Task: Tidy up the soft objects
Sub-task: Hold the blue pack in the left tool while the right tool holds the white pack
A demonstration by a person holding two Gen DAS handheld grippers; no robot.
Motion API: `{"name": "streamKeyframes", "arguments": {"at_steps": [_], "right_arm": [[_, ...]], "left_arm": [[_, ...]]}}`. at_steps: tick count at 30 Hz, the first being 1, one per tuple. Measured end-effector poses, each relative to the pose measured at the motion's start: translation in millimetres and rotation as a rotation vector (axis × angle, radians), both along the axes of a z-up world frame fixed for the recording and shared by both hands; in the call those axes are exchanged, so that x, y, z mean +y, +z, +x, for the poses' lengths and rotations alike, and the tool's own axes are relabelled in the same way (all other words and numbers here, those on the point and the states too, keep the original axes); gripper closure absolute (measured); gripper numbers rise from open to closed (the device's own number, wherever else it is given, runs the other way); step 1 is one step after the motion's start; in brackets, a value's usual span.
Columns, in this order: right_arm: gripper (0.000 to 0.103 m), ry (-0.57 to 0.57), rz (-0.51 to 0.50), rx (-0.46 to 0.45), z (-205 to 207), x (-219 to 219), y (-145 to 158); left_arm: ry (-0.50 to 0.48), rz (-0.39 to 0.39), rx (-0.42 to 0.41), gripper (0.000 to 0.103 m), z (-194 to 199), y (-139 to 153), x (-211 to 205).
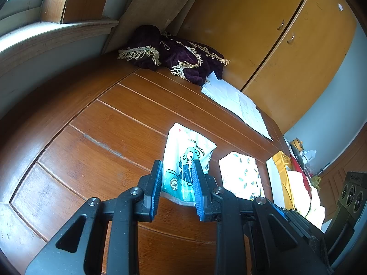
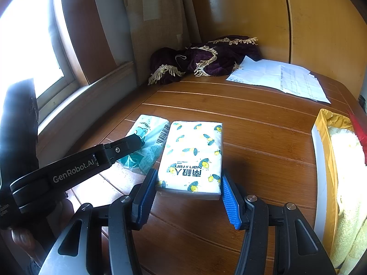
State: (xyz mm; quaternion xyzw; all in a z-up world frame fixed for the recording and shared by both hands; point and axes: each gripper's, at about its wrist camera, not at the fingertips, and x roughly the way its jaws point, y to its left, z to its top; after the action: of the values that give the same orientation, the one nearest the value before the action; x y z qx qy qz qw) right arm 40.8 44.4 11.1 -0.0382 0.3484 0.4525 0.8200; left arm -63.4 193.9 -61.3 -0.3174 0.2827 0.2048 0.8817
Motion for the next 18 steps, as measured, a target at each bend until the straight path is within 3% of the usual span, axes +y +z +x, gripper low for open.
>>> {"name": "streamKeyframes", "arguments": {"at_steps": [13,18], "right_arm": [[0.048,-0.004,0.001,-0.003,0.0,-0.5,0.0],[0.048,-0.023,0.053,-0.008,-1.6,-15.3,8.3]], "left_arm": [[0.005,0.000,-0.001,0.080,0.4,-0.7,-0.2],[0.007,-0.001,-0.013,0.080,-1.7,-0.2,-0.3]]}}
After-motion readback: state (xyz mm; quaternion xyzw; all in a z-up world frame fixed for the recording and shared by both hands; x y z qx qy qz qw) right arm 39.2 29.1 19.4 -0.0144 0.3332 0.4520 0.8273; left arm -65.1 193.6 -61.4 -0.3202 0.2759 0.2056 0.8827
